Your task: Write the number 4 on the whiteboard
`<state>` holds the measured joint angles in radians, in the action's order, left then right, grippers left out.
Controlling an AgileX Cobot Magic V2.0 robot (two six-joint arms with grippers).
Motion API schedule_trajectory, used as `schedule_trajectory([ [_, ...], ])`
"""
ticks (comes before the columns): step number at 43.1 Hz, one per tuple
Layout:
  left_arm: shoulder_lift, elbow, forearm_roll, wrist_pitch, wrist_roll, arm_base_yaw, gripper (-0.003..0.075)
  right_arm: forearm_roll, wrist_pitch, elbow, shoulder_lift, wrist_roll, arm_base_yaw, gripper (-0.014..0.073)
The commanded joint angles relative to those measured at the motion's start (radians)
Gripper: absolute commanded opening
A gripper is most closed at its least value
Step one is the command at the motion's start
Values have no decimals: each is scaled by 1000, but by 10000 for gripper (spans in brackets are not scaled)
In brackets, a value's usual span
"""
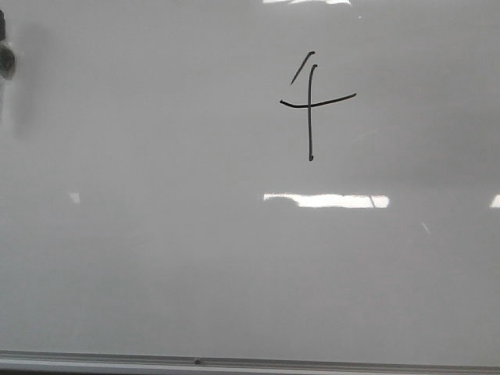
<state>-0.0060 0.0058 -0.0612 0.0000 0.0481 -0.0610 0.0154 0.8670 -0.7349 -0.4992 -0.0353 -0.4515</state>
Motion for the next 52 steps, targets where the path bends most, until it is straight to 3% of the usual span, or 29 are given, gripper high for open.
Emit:
schedule_trajectory([
  [1, -15, 5, -10, -85, 0, 1, -20, 4, -64, -24, -3, 1, 6, -69],
  [12, -15, 5, -10, -85, 0, 1, -20, -15, -126, 16, 54, -1, 39, -69],
  [22, -15, 5, -10, -85, 0, 1, -20, -15, -490, 300, 322, -1, 288, -69],
  [28, -15, 5, -10, -85, 0, 1, -20, -15, -666, 481, 437, -1, 366, -69],
  [43, -15, 5, -10, -85, 0, 1, -20, -15, -867, 740, 529, 0, 436, -69],
  [52, -15, 5, -10, -85, 0, 1, -20, -15, -924, 746, 529, 0, 438, -69],
])
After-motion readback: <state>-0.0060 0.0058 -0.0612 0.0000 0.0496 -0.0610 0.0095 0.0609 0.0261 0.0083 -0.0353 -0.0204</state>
